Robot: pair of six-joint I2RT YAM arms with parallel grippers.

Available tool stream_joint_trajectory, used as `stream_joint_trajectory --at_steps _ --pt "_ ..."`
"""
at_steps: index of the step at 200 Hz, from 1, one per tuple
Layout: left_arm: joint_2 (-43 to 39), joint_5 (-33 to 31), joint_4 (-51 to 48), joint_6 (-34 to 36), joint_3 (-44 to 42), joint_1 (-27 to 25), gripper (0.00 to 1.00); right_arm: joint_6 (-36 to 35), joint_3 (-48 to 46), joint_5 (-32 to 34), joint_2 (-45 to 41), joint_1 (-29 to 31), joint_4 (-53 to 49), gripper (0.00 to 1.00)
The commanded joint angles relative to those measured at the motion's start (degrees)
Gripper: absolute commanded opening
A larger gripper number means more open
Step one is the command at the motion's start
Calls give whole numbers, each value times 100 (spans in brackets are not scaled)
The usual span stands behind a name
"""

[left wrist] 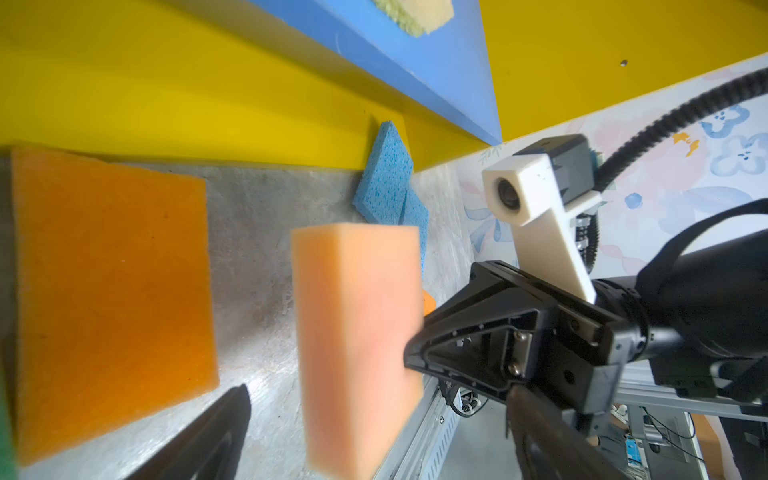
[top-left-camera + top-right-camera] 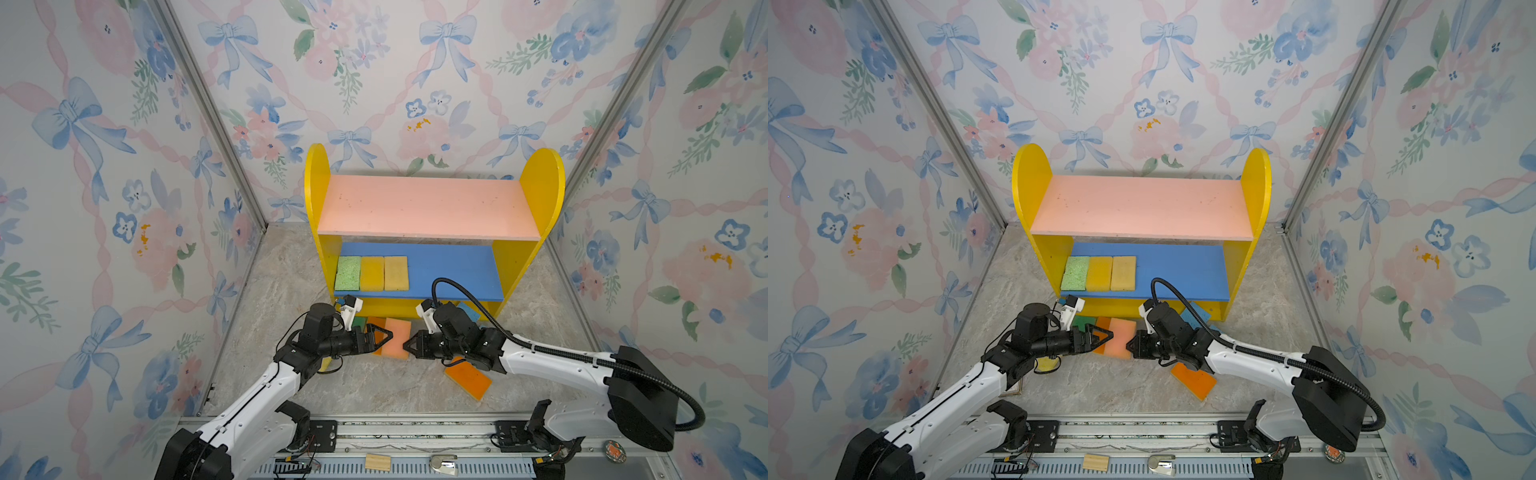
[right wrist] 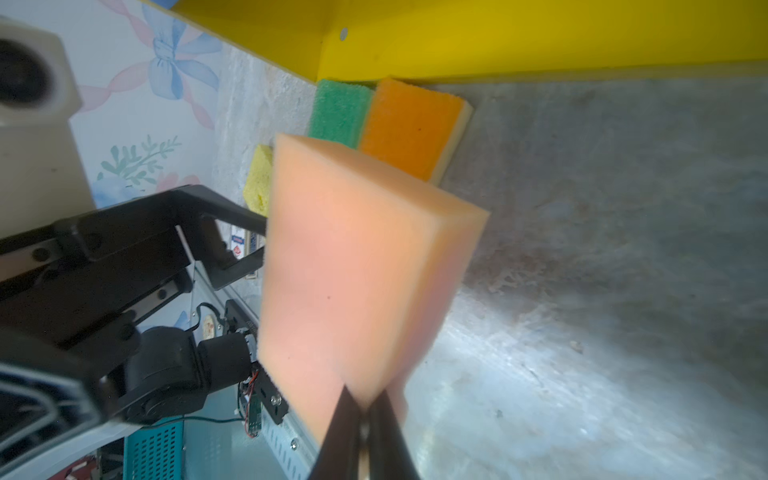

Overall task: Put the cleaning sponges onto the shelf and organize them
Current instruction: 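Lift the peach sponge with the right gripper beside the left gripper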

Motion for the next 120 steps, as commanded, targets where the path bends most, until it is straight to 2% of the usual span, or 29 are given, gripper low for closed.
stream_joint_trajectory --at_steps 1,23,29,50,74,97,120 --pt "116 49 664 -417 -137 -104 93 -378 207 -197 -282 170 -346 10" --pt "135 62 1078 -695 -217 -105 86 -412 203 -231 -386 202 -336 10" --pt "128 100 1264 -824 -253 -105 81 -413 202 -231 -407 205 -342 11" --pt "104 136 1697 -1135 -347 -108 54 -405 206 -239 -464 210 -316 11" --pt "135 226 1862 -1214 -378 -111 38 -389 196 -225 -546 208 -281 13" --pt "118 248 1889 -1227 -399 -106 24 -370 174 -174 -664 209 -299 24" --pt "34 243 1939 -1336 -406 -106 21 -327 92 -142 -843 162 -289 38"
